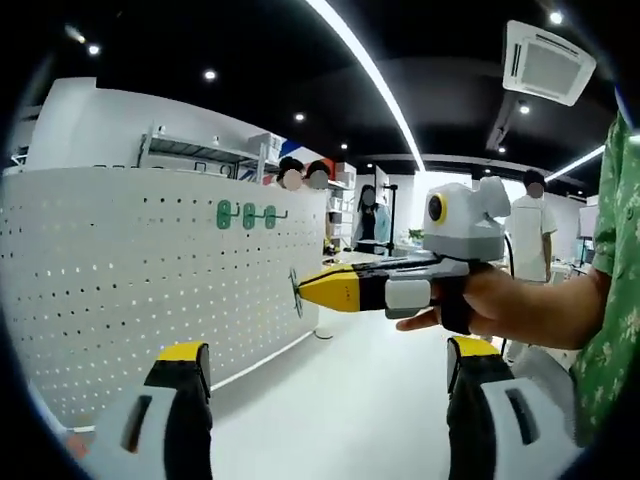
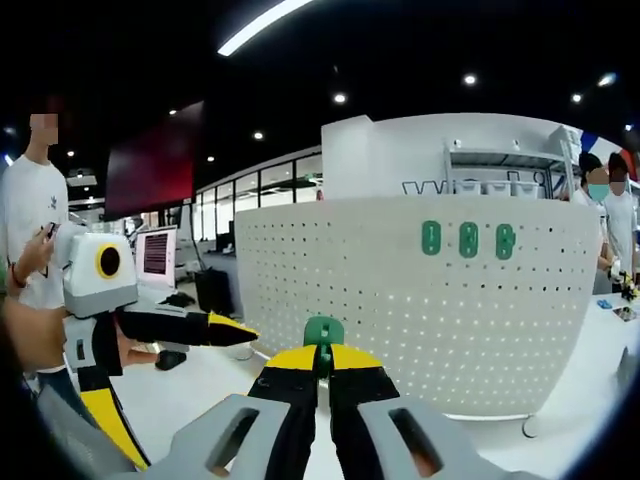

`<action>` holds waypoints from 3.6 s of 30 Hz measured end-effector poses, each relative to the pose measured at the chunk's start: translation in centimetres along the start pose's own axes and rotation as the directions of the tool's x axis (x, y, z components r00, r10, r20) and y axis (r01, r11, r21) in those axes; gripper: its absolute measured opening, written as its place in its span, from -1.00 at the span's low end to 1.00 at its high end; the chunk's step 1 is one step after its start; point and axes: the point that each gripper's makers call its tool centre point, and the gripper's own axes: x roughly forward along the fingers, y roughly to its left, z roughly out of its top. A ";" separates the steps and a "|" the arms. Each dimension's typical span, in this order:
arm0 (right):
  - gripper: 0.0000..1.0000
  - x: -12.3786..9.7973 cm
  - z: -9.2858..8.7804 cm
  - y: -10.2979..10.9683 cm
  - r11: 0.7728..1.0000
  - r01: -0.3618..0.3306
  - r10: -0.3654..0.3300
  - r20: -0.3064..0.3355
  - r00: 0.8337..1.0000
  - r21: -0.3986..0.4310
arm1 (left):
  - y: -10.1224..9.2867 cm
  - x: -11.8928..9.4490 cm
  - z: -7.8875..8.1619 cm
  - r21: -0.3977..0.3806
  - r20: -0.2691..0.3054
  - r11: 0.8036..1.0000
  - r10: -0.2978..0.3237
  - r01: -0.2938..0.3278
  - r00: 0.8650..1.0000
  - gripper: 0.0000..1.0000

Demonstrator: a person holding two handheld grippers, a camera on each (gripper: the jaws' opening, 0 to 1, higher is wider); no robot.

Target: Insert the hook assembly into the mounting plate slot until the hook locks in place.

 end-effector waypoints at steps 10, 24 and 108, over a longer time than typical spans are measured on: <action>-0.97 1.4 0.0 -1.3 0.997 0.080 -0.080 0.000 0.997 -0.008 | 1.4 -1.0 0.0 0.002 -0.002 0.999 0.053 -0.053 0.999 1.00; -0.97 5.0 2.4 -2.2 0.980 0.182 -0.179 0.045 0.983 -0.079 | 3.3 -2.6 0.1 0.007 0.009 0.993 0.114 -0.114 0.993 1.00; -0.98 14.6 8.8 -9.4 0.920 0.376 -0.356 0.167 0.920 -0.111 | 7.2 -3.9 -2.6 -0.046 -0.025 0.990 0.133 -0.134 0.991 0.74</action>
